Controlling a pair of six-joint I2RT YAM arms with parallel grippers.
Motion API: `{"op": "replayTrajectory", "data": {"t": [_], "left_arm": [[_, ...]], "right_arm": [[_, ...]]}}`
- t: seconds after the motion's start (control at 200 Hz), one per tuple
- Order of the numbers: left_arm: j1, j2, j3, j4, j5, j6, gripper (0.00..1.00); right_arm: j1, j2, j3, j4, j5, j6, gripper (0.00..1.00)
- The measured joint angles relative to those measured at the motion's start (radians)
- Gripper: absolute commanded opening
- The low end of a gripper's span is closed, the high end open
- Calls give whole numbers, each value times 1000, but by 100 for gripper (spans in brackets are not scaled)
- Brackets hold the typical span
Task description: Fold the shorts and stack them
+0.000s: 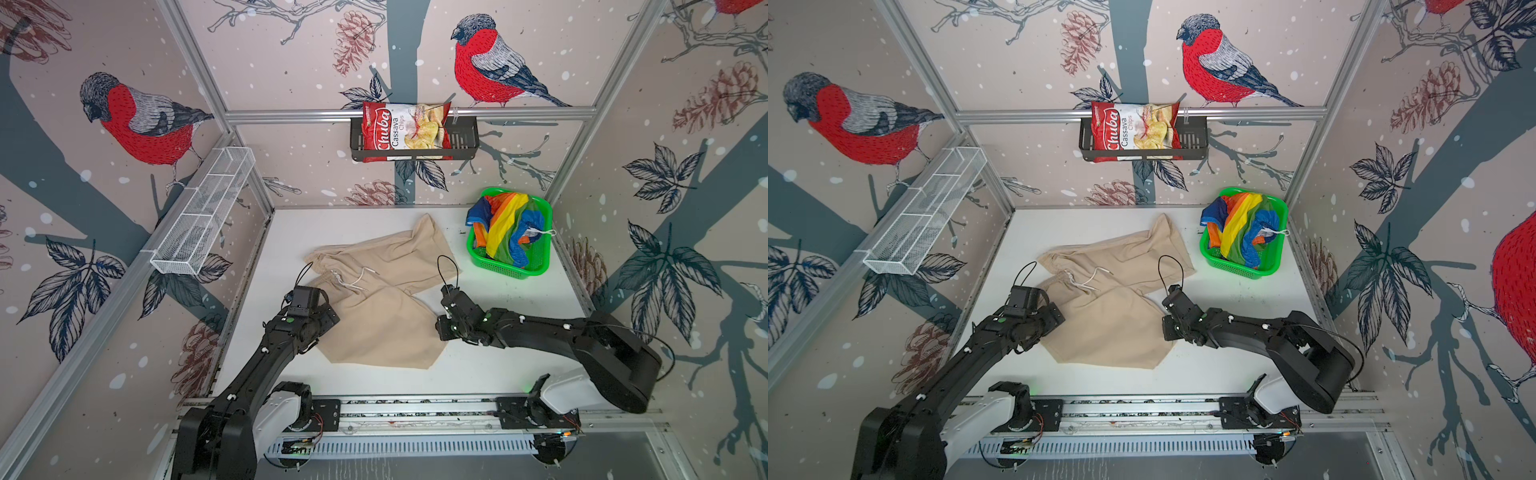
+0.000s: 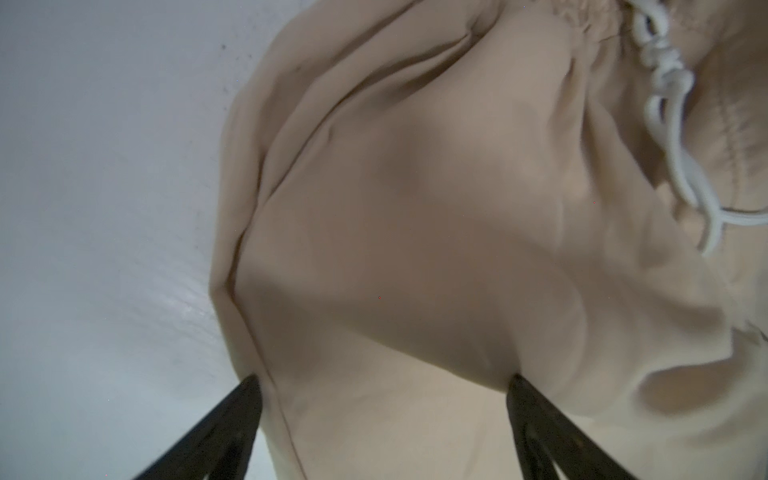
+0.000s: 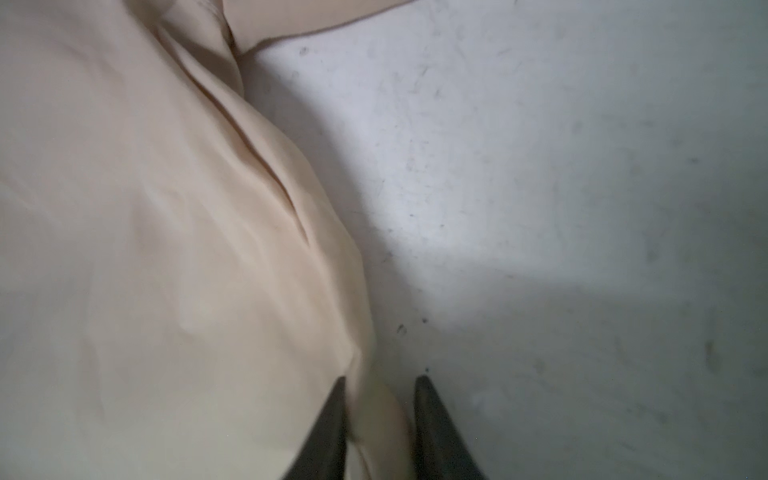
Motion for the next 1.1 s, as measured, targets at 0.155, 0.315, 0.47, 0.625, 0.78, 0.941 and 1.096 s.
{"op": "replayTrajectory", "data": {"t": [0.155,0.315,0.47,0.625,0.78,0.941,1.096], "left_arm": [[0,-3,-32,24,1,-20,90],[0,18,-29,51,1,-24,90],[0,43,8,68,0,-24,90],[0,84,42,89,0,-19,89],[0,131,52,115,13,-17,88],[0,192,52,159,84,3,87],[0,252,37,274,130,19,62]], "right_arm": [[-11,-28,179,-83,24,-42,0],[-98,-3,364,-137,53,-117,0],[-223,115,536,-155,55,-175,0],[-314,351,761,-175,42,-217,0],[-339,615,978,-196,30,-245,0],[-354,707,1041,-227,25,-247,15],[-361,619,930,-182,3,-243,53]]}}
